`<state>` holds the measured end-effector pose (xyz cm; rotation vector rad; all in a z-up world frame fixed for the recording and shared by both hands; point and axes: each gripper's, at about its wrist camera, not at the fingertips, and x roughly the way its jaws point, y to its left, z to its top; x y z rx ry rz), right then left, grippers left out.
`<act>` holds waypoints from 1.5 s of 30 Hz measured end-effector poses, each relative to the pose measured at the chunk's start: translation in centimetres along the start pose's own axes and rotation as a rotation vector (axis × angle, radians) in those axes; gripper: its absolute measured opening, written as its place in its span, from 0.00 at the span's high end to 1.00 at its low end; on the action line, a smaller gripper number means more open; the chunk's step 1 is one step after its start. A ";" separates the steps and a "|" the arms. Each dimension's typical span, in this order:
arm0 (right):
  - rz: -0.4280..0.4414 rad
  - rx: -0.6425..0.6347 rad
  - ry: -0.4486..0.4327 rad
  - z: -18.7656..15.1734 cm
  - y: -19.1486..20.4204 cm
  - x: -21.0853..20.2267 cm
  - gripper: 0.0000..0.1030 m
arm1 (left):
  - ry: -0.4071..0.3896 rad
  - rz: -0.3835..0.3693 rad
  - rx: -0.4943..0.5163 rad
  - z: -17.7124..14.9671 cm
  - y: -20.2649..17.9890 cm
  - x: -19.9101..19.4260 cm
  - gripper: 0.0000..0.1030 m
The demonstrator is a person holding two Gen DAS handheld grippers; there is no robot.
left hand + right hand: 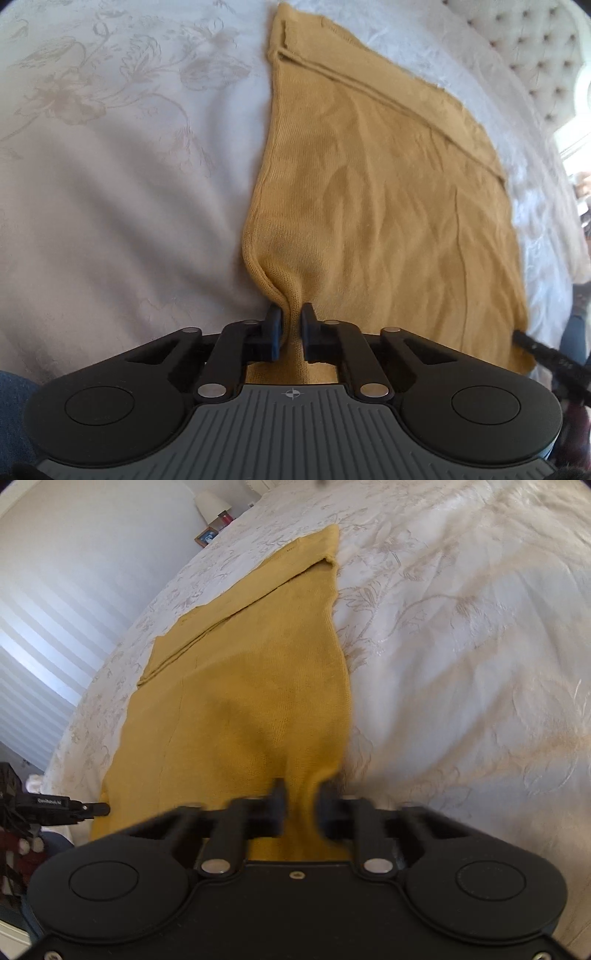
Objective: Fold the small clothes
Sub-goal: 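Close both grippers on the yellow sweater hem, then lift the hem with both grippers and fold it over toward the collar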
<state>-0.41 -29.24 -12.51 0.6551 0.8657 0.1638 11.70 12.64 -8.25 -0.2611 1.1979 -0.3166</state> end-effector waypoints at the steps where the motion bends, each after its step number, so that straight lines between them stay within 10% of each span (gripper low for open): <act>1: 0.004 -0.002 -0.009 0.0 0.1 -0.1 0.82 | -0.025 -0.009 0.003 -0.1 0.0 -0.5 0.92; 22: 0.216 -0.019 -0.339 7.2 3.4 -2.6 0.84 | -0.391 -0.227 -0.088 2.6 -0.1 -5.3 0.92; 34: 0.191 -0.004 -0.421 15.3 3.7 2.2 0.84 | -0.526 -0.237 -0.122 10.1 -0.9 -4.5 0.92; 45: 0.069 0.033 -0.406 20.8 2.2 9.5 0.84 | -0.495 -0.169 -0.143 16.8 0.4 1.4 0.92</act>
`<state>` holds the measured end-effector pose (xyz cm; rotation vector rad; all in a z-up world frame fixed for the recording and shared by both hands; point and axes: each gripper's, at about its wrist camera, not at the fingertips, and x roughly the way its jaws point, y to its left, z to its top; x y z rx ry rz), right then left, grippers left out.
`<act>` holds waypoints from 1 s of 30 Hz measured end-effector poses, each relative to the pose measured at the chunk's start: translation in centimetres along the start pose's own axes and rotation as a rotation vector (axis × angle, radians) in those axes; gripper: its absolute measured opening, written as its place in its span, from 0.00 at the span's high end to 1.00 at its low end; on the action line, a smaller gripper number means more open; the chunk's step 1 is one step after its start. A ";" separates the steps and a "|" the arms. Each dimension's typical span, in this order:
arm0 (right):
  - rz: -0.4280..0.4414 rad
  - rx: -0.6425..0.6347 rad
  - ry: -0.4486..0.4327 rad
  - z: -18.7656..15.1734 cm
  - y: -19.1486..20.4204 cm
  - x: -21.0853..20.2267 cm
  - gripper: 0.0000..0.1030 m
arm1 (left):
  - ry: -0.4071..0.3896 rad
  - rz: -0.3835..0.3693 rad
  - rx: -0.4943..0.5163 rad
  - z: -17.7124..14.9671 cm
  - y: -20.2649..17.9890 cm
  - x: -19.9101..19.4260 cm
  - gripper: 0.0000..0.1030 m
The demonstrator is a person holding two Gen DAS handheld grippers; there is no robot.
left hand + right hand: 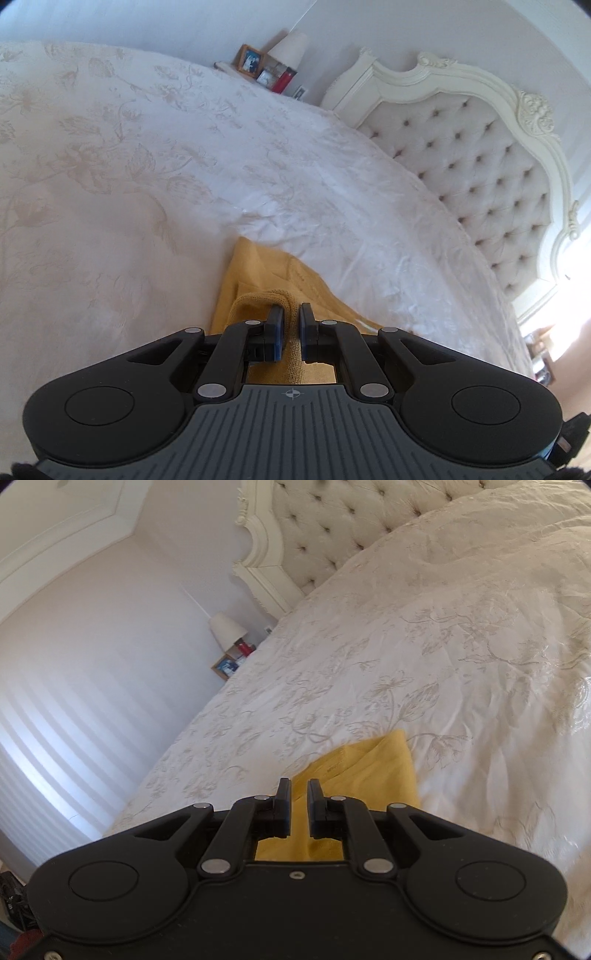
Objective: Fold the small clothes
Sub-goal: 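Lift the hem with both grippers and fold it over toward the collar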
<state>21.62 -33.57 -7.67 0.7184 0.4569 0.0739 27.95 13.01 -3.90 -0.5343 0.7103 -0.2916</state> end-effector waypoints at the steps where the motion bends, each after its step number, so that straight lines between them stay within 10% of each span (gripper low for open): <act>1: -0.014 0.002 0.005 0.1 -0.2 0.7 0.84 | 0.010 0.005 -0.005 0.1 0.3 0.7 0.92; 7: -0.048 -0.040 0.064 -0.4 -0.5 1.9 0.74 | 0.054 0.033 -0.022 -0.4 1.6 2.7 0.92; 10: -0.056 -0.091 0.105 -1.7 -0.1 1.1 0.51 | 0.056 0.033 -0.008 -0.4 1.7 2.7 0.92; 15: -0.095 -0.224 0.182 -4.2 0.8 0.8 0.51 | 0.055 0.029 0.006 -0.4 1.7 2.5 0.92; 17: -0.096 -0.233 0.170 -4.6 0.8 0.4 0.63 | 0.057 0.031 0.010 -0.4 1.6 2.5 0.92; 18: -0.090 -0.241 0.156 -4.6 1.0 0.1 0.93 | 0.058 0.031 0.013 -0.4 1.6 2.4 0.92; 22: -0.071 -0.245 0.134 -4.0 1.8 -0.6 0.94 | 0.058 0.021 0.020 -0.4 1.4 2.1 0.92; 26: -0.151 -0.322 0.110 -3.5 2.2 -0.4 0.49 | 0.059 0.018 0.026 -0.4 1.3 2.2 0.92; 30: -0.177 -0.337 0.152 -3.8 1.8 1.0 0.43 | 0.060 0.020 0.022 -0.5 1.4 2.2 0.92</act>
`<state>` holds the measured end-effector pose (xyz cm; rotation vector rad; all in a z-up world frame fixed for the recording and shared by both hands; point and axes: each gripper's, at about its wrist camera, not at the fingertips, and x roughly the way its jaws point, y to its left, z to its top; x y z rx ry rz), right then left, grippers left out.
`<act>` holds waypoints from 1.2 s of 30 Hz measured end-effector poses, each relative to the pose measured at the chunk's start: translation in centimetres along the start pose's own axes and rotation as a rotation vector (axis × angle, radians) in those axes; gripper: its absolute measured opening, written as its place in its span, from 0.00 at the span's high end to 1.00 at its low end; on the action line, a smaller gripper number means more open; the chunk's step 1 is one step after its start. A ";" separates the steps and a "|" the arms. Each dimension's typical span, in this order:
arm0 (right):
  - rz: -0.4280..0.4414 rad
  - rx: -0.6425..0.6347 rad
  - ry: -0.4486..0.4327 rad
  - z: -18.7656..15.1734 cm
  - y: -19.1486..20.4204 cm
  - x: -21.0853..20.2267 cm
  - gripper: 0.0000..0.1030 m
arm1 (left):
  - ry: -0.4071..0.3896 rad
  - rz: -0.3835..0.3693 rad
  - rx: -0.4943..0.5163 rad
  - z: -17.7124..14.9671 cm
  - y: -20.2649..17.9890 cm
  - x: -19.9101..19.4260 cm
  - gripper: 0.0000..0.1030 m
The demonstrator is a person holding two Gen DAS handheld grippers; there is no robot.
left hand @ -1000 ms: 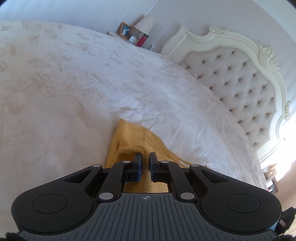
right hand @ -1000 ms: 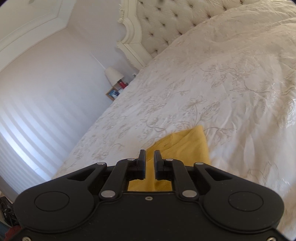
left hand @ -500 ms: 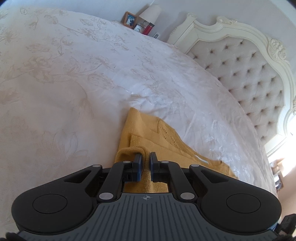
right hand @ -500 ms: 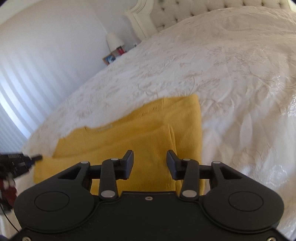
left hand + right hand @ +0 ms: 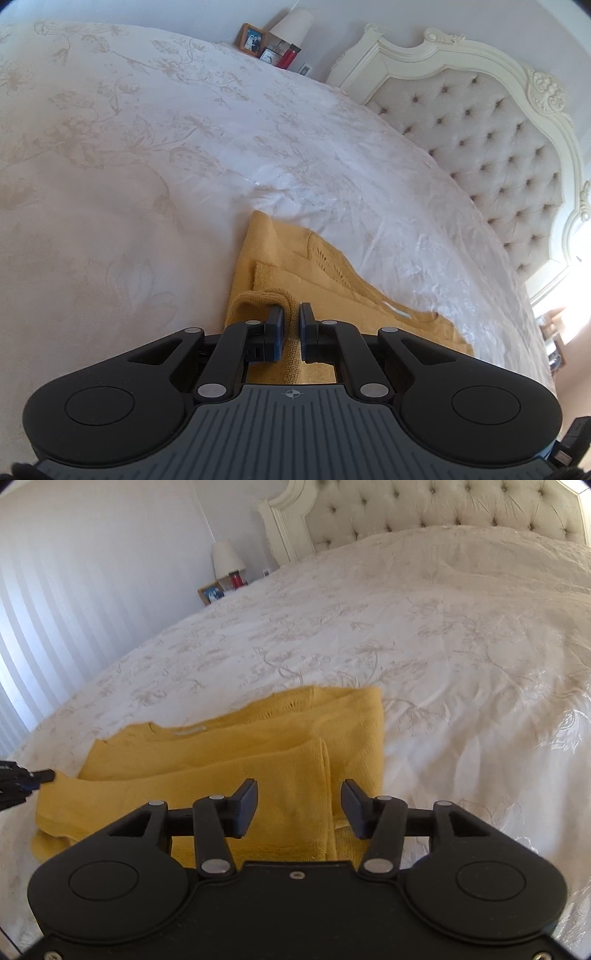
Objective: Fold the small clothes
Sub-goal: 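Lift the hem with both grippers and fold it over toward the collar, then open both grippers to release the folded hem onto the sweater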
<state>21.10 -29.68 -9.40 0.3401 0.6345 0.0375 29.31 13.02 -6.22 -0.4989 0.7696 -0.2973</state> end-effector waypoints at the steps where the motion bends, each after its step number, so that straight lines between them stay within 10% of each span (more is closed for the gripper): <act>1: 0.001 -0.001 0.007 -0.2 0.0 0.3 0.44 | 0.002 -0.001 -0.002 0.0 0.1 0.0 0.92; 5: 0.004 -0.021 0.033 -0.6 0.2 0.8 0.90 | 0.006 -0.001 0.002 -0.2 0.1 0.0 0.92; 11: 0.124 0.198 -0.067 0.5 -1.7 -1.7 0.93 | -0.005 -0.036 -0.004 0.1 -0.2 -0.9 0.92; 29: -0.044 0.240 -0.023 5.7 -3.1 6.6 0.92 | 0.014 -0.001 -0.054 2.5 0.6 4.6 0.86; 34: -0.063 0.265 -0.069 5.7 -3.8 5.9 0.73 | -0.081 0.045 -0.011 2.6 0.8 2.4 0.53; 36: -0.073 0.234 -0.100 5.7 -3.6 4.7 0.51 | -0.117 0.061 0.068 2.4 0.2 0.7 0.46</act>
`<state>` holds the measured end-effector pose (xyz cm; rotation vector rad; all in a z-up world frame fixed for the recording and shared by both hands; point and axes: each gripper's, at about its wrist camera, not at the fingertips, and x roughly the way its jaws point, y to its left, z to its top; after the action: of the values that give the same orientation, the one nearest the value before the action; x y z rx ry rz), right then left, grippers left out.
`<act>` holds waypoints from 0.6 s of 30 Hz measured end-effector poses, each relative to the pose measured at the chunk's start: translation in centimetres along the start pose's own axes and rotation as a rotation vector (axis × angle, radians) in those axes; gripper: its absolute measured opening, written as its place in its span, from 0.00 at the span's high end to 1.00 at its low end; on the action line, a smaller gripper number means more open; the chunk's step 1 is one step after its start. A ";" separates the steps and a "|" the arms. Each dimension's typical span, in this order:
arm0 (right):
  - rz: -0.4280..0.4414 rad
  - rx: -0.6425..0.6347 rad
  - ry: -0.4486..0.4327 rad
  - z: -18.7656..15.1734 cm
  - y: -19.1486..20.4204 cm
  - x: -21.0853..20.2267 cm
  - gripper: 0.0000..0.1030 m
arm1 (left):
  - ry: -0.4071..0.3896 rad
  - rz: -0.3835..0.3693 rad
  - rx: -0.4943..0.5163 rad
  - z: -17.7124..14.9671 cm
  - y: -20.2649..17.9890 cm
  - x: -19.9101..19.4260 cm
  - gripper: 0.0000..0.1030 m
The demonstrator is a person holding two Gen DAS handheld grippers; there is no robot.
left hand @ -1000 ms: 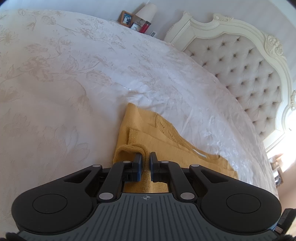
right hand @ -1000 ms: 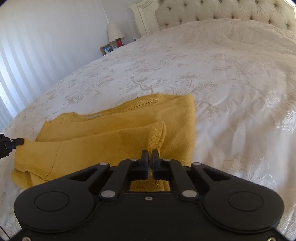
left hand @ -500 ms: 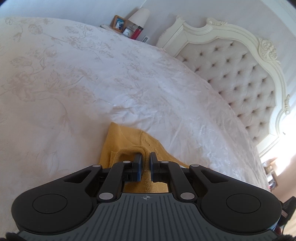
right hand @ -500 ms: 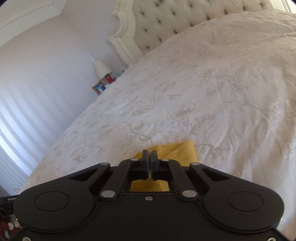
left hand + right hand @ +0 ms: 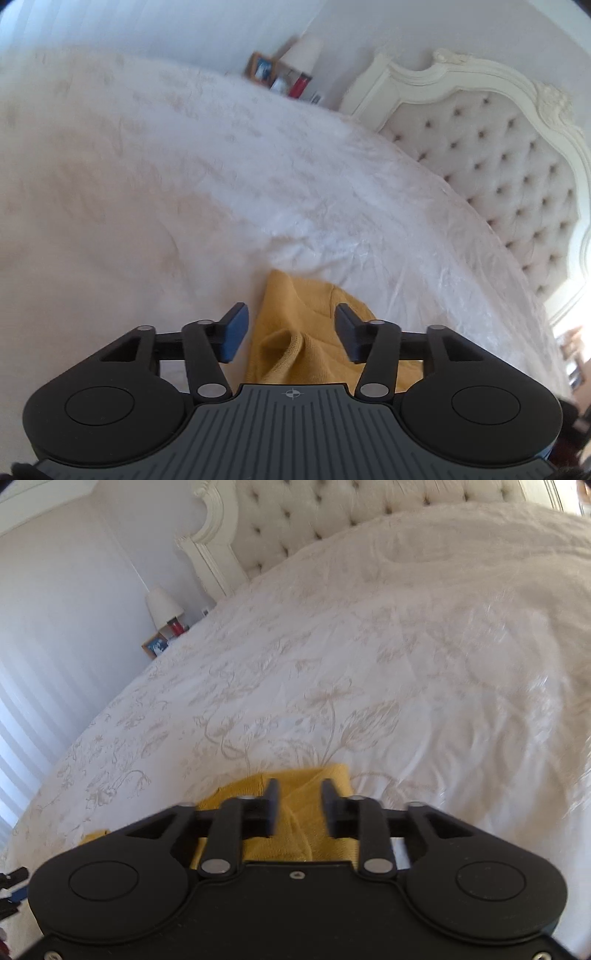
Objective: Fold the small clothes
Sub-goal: 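Open both grippers to release the folded hem onto the sweater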
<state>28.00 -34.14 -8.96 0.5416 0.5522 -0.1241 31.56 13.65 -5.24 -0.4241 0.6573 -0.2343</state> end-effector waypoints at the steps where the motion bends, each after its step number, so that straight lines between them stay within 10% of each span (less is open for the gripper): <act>1: 0.003 -0.021 -0.016 0.0 0.2 -0.8 0.51 | -0.012 0.007 0.046 -0.1 -0.4 -0.8 0.40; 18: 0.003 -0.538 0.139 -8.7 8.8 -4.9 0.51 | 0.200 -0.033 0.494 -8.5 -4.5 0.2 0.32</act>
<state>22.01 -22.25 -8.59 0.0260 0.6893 0.0666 25.95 6.97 -9.37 0.0641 0.7609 -0.4618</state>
